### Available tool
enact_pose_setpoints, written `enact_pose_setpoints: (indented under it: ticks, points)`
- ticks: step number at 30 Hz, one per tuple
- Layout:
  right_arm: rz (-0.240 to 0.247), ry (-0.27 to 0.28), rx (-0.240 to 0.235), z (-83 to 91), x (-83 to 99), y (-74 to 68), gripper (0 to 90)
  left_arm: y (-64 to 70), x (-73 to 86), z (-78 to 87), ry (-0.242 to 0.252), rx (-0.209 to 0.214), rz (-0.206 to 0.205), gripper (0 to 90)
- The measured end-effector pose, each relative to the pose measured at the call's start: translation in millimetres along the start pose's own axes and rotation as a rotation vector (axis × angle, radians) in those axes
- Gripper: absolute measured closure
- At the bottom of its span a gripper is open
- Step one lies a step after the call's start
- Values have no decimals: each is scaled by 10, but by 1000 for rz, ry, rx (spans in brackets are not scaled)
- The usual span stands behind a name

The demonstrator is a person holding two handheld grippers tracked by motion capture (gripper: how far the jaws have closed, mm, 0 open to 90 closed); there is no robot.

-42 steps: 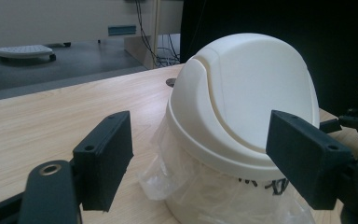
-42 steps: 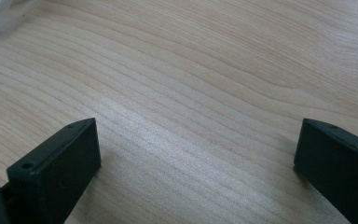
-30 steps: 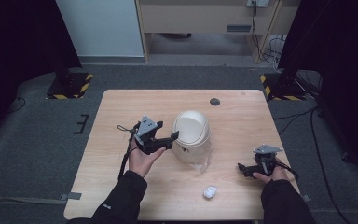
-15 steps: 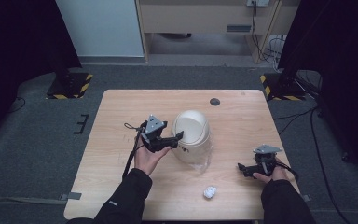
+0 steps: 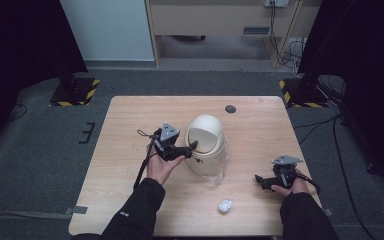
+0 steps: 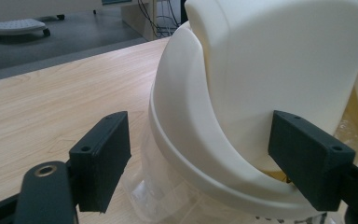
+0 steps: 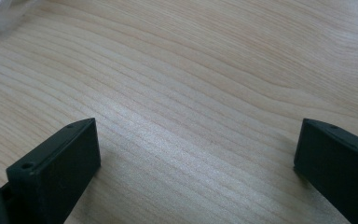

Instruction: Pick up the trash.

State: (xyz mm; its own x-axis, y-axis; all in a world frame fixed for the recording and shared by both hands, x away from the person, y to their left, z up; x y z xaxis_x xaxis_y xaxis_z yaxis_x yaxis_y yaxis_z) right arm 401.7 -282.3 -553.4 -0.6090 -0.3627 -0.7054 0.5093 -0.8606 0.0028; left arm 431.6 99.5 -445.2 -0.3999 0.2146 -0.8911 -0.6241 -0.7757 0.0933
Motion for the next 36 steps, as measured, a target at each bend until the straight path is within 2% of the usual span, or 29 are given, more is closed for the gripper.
enact_pose_setpoints:
  ticks: [5, 10, 23, 30, 36]
  points:
    - [0, 2, 1, -1, 0, 0, 6, 3, -60, -69, -15, -4, -16, 194]
    - [0, 2, 1, -1, 0, 0, 6, 7, -54, -114, -37, -8, -23, 193]
    - [0, 2, 1, -1, 0, 0, 5, 6, -55, -191, -52, -7, -35, 193]
    - [0, 1, 1, -1, 0, -1, 5, 4, -63, -121, -45, -1, -45, 198]
    - [0, 2, 1, -1, 0, -1, 5, 9, -47, 63, -19, 28, -53, 200]
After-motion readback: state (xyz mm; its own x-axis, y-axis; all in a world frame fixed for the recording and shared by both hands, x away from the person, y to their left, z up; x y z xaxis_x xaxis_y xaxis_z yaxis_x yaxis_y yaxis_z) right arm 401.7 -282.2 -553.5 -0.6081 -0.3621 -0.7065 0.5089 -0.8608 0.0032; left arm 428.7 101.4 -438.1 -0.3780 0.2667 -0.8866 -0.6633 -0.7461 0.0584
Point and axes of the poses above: each handheld gripper's, and its own axes: z roughly backward along the jaws, x roughly out of its underside, y roughly to its right, the point moved 2 cm from there along -z, roughly forward along the jaws, and after that the axes turned 1 degree about x, right-handed, at the moved point
